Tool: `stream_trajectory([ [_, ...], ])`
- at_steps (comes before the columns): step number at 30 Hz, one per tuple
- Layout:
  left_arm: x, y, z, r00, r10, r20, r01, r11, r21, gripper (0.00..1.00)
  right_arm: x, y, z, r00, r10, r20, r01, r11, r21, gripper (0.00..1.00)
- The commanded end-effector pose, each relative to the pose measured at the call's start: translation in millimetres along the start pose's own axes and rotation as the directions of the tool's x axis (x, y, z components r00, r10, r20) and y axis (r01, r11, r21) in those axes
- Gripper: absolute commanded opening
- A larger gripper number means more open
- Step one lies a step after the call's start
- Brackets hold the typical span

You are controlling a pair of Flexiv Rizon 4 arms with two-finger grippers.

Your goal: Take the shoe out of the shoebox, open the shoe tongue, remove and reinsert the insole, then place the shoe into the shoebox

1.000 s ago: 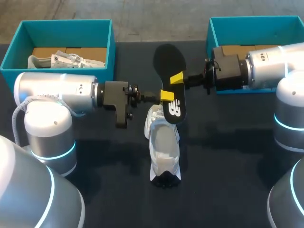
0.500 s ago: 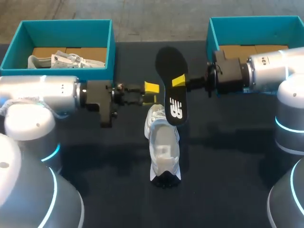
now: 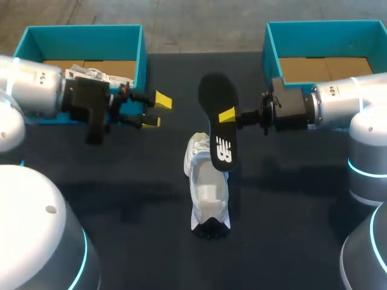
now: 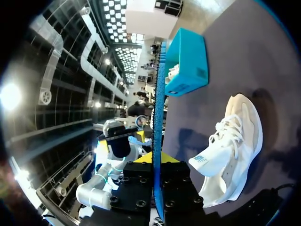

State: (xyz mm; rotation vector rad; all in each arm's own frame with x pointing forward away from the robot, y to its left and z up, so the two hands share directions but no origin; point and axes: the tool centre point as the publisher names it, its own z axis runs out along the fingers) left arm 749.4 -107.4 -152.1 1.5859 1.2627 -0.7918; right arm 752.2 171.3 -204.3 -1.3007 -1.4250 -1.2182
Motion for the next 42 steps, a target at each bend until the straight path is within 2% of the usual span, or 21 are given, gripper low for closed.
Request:
stream_trajectory([
  [1, -3.5, 5, -19, 0.999, -0.004, -0.046, 0.007, 0.998, 0.066, 1.00, -7.0, 1.7, 10, 1.000, 0.005, 0.000, -0.005, 1.000, -0.009, 0.00],
  [16, -3.5, 5, -19, 0.999, -0.004, -0.046, 0.007, 0.998, 0.066, 1.00, -7.0, 1.7, 10, 1.000, 0.005, 0.000, -0.005, 1.000, -0.009, 0.00],
  [17, -10.0, 2, -13, 0.998, -0.056, -0.035, 0.059, 0.996, 0.063, 1.00, -7.0, 1.7, 10, 1.000, 0.005, 0.000, -0.005, 1.000, -0.009, 0.00],
  [21, -18.7, 6, 6, 0.987, -0.137, -0.085, 0.137, 0.991, -0.010, 1.00, -7.0, 1.7, 10, 1.000, 0.005, 0.000, -0.005, 1.000, -0.009, 0.00],
  [28, -23.9, 25, 18, 0.965, -0.207, -0.161, 0.195, 0.977, -0.085, 1.00, -7.0, 1.7, 10, 1.000, 0.005, 0.000, -0.005, 1.000, -0.009, 0.00],
  [36, -26.7, 36, 14, 0.943, -0.279, -0.182, 0.255, 0.956, -0.146, 1.00, -7.0, 1.7, 10, 1.000, 0.005, 0.000, -0.005, 1.000, -0.009, 0.00],
  [42, -27.0, 41, 13, 0.933, -0.303, -0.194, 0.278, 0.950, -0.144, 1.00, -7.0, 1.7, 10, 1.000, 0.005, 0.000, -0.005, 1.000, -0.009, 0.00],
])
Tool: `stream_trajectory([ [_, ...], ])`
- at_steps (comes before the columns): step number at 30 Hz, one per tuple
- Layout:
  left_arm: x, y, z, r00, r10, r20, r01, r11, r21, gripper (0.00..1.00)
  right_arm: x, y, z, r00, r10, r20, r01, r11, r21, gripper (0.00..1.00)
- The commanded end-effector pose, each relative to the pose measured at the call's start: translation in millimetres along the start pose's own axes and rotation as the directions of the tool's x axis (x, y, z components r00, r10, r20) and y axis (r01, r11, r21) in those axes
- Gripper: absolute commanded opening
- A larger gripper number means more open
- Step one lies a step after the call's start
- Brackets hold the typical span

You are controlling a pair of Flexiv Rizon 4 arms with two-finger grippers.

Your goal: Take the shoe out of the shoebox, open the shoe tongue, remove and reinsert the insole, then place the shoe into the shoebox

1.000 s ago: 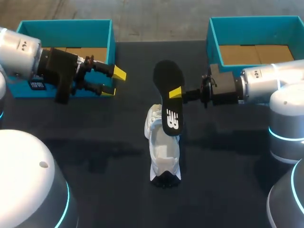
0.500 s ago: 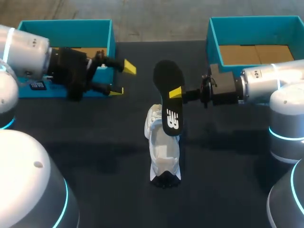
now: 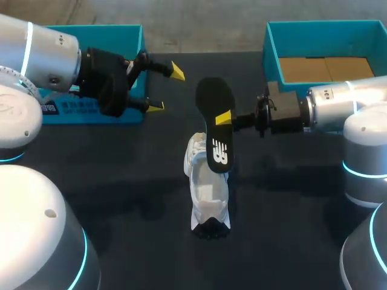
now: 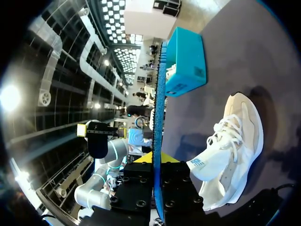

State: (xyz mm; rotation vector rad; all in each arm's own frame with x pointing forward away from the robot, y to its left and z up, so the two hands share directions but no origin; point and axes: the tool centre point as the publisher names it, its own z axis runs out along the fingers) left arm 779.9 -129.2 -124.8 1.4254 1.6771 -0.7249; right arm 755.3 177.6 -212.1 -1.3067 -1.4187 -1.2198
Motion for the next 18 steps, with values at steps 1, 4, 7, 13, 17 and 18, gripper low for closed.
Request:
stream_trajectory([
  [1, -3.6, 3, 1, 0.999, -0.017, -0.030, 0.018, 1.000, 0.019, 1.00, -0.2, -0.4, 2, 1.000, 0.000, 0.000, 0.000, 1.000, -0.003, 0.00],
  [4, -7.9, 8, 1, 0.999, -0.024, -0.036, 0.026, 0.998, 0.058, 1.00, -0.2, -0.4, 2, 1.000, 0.000, 0.000, 0.000, 1.000, -0.003, 0.00],
  [7, -15.4, 12, 0, 0.998, -0.020, -0.063, 0.027, 0.995, 0.101, 1.00, -0.2, -0.4, 2, 1.000, 0.000, 0.000, 0.000, 1.000, -0.003, 0.00],
  [13, -24.6, 24, 8, 0.980, -0.002, -0.197, 0.029, 0.991, 0.132, 1.00, -0.2, -0.4, 2, 1.000, 0.000, 0.000, 0.000, 1.000, -0.003, 0.00],
  [17, -28.1, 32, 17, 0.956, -0.016, -0.292, 0.057, 0.989, 0.133, 1.00, -0.2, -0.4, 2, 1.000, 0.000, 0.000, 0.000, 1.000, -0.003, 0.00],
  [18, -28.8, 34, 19, 0.951, -0.019, -0.309, 0.062, 0.989, 0.132, 1.00, -0.2, -0.4, 2, 1.000, 0.000, 0.000, 0.000, 1.000, -0.003, 0.00],
])
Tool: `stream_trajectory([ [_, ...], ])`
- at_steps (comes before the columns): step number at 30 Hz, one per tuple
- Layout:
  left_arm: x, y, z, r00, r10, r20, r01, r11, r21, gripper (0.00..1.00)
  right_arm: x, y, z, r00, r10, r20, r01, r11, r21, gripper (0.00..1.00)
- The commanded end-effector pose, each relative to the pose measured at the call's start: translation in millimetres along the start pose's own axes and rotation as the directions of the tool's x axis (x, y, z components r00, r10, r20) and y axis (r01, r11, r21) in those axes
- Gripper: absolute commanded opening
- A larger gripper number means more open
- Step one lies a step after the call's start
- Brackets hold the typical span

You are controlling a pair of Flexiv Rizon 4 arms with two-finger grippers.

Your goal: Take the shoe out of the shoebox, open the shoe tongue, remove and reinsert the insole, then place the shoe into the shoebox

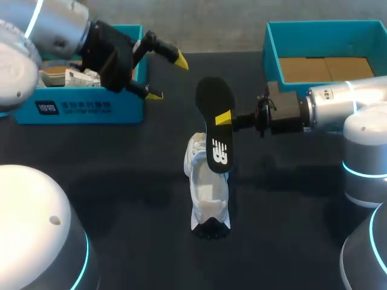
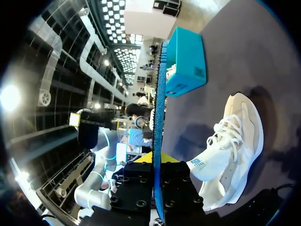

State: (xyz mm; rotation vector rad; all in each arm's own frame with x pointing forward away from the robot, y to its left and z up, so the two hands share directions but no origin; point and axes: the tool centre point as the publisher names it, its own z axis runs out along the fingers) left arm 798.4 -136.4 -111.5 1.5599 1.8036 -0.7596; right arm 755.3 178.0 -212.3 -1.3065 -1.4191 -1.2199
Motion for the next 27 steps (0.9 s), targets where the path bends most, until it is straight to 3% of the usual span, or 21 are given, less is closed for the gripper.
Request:
stream_trajectory([
  [1, -17.1, 19, 14, 0.984, -0.010, -0.180, 0.017, 0.999, 0.037, 1.00, -0.1, -0.4, 2, 1.000, 0.000, 0.000, 0.000, 1.000, -0.003, 0.00],
  [10, -31.8, 14, 22, 0.944, 0.025, -0.329, 0.011, 0.994, 0.106, 1.00, -0.1, -0.4, 2, 1.000, 0.000, 0.000, 0.000, 1.000, -0.003, 0.00],
  [20, -46.7, 7, 26, 0.842, 0.139, -0.521, -0.035, 0.978, 0.205, 1.00, -0.1, -0.4, 2, 1.000, 0.000, 0.000, 0.000, 1.000, -0.003, 0.00],
  [27, -48.7, 15, 25, 0.740, 0.179, -0.649, -0.072, 0.979, 0.189, 1.00, -0.1, -0.4, 2, 1.000, 0.000, 0.000, 0.000, 1.000, -0.003, 0.00],
])
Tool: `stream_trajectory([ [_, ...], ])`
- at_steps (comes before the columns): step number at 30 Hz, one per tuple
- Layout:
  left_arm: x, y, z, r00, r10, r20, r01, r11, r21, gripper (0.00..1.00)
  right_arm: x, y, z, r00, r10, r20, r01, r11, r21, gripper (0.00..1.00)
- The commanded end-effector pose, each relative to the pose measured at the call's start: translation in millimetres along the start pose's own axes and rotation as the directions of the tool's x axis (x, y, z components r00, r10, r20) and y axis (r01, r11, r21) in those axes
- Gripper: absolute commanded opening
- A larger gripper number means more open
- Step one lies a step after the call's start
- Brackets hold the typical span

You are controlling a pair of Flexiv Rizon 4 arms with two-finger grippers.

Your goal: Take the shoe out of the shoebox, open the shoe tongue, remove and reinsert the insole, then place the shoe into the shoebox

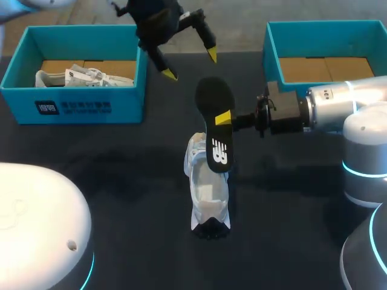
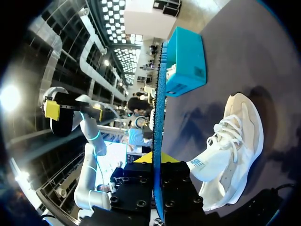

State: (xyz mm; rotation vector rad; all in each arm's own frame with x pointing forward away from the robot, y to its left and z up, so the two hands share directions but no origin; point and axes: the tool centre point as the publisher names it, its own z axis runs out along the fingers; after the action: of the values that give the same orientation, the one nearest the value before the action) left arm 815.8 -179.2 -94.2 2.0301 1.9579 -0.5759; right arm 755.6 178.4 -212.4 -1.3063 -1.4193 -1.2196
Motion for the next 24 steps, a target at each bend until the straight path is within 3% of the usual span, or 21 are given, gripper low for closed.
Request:
stream_trajectory([
  [1, -6.4, 6, -1, 0.949, 0.001, -0.315, -0.001, 1.000, 0.001, 1.00, -0.1, -0.7, 1, 1.000, 0.000, 0.000, 0.000, 1.000, -0.004, 0.00],
  [22, -35.5, 15, 18, 0.930, -0.011, -0.368, 0.039, 0.997, 0.067, 1.00, -0.1, -0.7, 1, 1.000, 0.000, 0.000, 0.000, 1.000, -0.004, 0.00],
  [24, -37.2, 17, 21, 0.918, -0.027, -0.396, 0.048, 0.998, 0.043, 1.00, -0.1, -0.7, 1, 1.000, 0.000, 0.000, 0.000, 1.000, -0.004, 0.00],
])
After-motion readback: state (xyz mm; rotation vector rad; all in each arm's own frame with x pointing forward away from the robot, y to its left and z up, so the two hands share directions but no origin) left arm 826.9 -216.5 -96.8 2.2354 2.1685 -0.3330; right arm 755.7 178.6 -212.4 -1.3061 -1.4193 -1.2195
